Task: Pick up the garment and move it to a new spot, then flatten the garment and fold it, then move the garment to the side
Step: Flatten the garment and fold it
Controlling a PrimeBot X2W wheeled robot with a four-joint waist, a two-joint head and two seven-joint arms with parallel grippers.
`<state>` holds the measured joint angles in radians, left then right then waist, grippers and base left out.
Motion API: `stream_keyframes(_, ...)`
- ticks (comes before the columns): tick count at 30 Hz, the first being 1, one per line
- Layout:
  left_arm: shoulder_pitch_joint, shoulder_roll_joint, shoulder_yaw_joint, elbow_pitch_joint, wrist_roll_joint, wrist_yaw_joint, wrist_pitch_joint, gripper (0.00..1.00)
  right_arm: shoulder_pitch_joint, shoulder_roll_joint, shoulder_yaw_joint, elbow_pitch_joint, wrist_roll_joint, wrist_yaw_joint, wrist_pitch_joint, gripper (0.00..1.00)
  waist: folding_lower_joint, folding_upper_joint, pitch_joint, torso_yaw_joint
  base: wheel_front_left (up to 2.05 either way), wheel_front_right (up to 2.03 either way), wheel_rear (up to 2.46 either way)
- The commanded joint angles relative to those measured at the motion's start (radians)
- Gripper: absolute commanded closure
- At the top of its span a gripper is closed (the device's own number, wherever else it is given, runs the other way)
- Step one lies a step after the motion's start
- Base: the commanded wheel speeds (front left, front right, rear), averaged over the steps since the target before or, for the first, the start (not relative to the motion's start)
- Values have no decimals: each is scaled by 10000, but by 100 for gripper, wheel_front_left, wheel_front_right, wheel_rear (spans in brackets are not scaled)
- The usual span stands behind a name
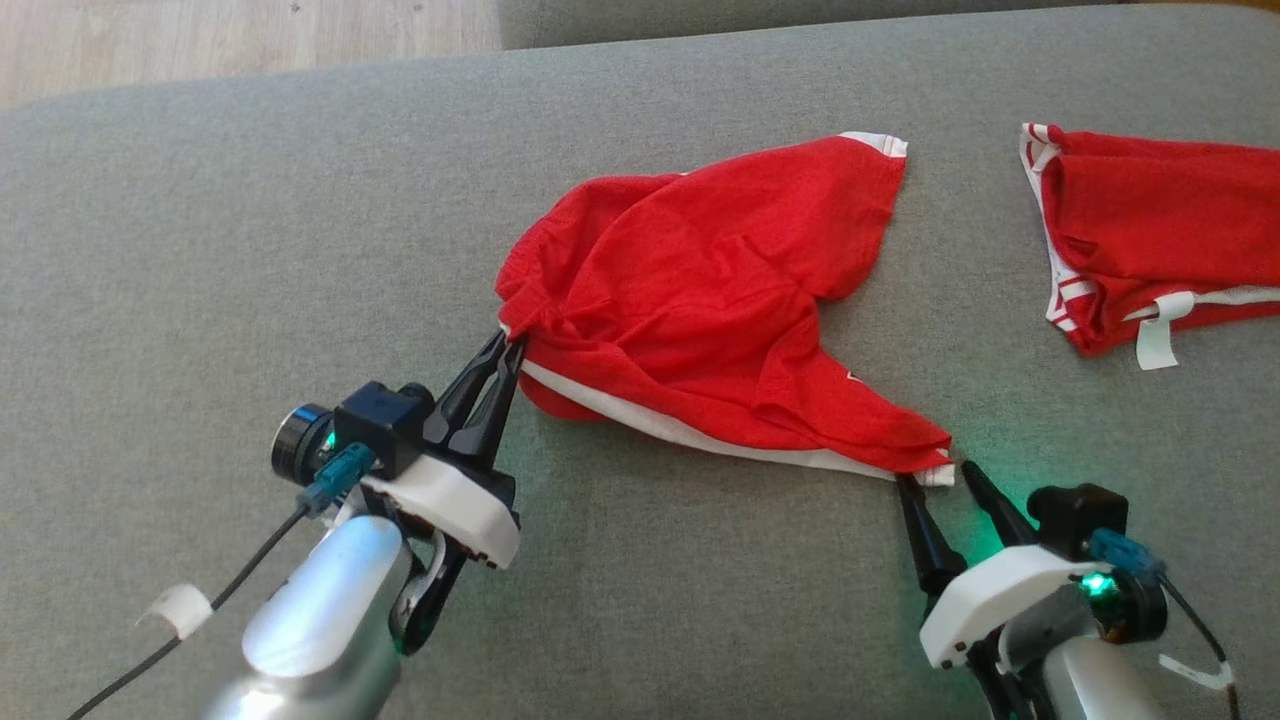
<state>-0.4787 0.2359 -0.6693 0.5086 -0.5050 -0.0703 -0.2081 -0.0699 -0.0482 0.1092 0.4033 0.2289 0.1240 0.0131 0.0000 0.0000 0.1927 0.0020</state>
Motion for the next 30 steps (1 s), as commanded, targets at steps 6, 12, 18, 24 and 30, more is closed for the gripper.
stream_keyframes(6, -447, 288, 301, -270, -128, 99, -49, 100, -287, -21, 471, -88, -88, 67, 73, 100, 0, 0, -52, -43, 0, 0, 0)
stream_keyframes(12, -373, 378, 297, -228, -162, 151, -52, 100, -261, -21, 638, -404, 134, 67, 87, 100, 0, 0, -235, -133, 0, 0, 0)
stream_keyframes(18, -228, 610, 351, -377, -191, 297, -21, 100, -154, -41, 972, -1215, 657, 67, 359, 100, 0, 0, -653, -188, 0, 0, 0)
stream_keyframes(24, -498, 1167, 459, -729, -113, 378, 348, 100, -251, -416, 1574, -2555, 1569, 67, 1050, 100, 0, 0, -1218, -191, 0, 0, 0)
stream_keyframes(30, -1797, 1831, 732, -1228, -102, 172, 1180, 100, -922, -690, 1905, -3840, 2436, 67, 1888, 100, 0, 0, -1739, -256, 0, 0, 0)
